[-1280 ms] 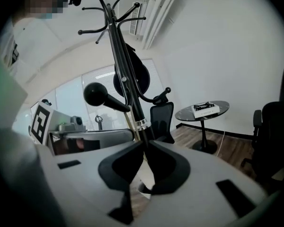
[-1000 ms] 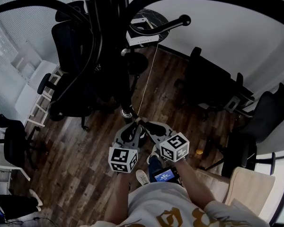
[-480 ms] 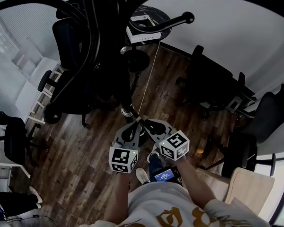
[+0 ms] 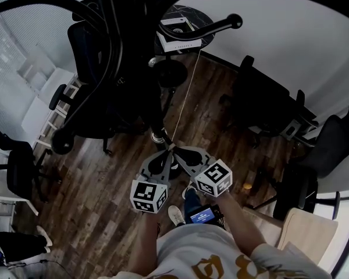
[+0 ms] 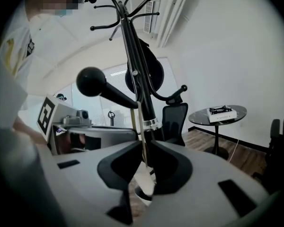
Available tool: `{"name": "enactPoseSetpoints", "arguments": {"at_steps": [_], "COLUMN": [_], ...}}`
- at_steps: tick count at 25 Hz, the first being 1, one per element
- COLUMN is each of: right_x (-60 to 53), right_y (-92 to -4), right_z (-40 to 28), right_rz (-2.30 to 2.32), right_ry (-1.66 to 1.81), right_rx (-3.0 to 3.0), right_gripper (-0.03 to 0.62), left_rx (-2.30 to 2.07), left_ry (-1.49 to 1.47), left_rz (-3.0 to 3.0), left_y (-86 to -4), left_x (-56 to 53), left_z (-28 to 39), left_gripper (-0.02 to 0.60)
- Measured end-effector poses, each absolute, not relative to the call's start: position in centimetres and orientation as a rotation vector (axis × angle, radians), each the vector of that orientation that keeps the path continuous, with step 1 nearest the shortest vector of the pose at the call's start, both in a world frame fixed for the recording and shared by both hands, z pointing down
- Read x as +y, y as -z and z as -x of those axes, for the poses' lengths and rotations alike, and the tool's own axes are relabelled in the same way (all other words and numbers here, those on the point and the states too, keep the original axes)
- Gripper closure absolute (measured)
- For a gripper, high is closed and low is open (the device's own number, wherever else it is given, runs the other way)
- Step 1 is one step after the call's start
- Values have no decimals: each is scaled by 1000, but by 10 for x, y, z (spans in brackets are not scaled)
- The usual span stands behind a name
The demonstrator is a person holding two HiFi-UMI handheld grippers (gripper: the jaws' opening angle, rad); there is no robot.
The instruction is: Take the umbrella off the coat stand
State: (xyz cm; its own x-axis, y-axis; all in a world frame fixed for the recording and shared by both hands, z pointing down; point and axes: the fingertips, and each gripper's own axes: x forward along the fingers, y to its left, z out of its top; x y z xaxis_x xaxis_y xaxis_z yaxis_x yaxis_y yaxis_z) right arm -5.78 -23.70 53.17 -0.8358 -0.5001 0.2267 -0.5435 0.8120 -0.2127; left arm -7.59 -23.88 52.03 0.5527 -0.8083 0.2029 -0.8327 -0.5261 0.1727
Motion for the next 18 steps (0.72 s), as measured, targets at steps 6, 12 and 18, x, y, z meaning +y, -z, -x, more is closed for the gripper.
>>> {"name": "enactPoseSetpoints", "arguments": {"at_steps": [6, 12, 18], "right_x": [-239, -241, -240], "right_y": [-525, -523, -525], "right_z": [60, 67, 71], "right_rz": [-795, -745, -703], "right_ry": [-362, -355, -354], "right_rx": [-2861, -2882, -2901], "right_gripper": [543, 540, 540], "left_rx": [-1375, -1372, -1367], "left_ry": [-146, -148, -144], "left_rz": [-2529, -2517, -2507], "left_y": [-519, -518, -518], "left_x": [-237, -237, -237], "left_z": [82, 86, 89], "left_gripper": [557, 557, 557]}}
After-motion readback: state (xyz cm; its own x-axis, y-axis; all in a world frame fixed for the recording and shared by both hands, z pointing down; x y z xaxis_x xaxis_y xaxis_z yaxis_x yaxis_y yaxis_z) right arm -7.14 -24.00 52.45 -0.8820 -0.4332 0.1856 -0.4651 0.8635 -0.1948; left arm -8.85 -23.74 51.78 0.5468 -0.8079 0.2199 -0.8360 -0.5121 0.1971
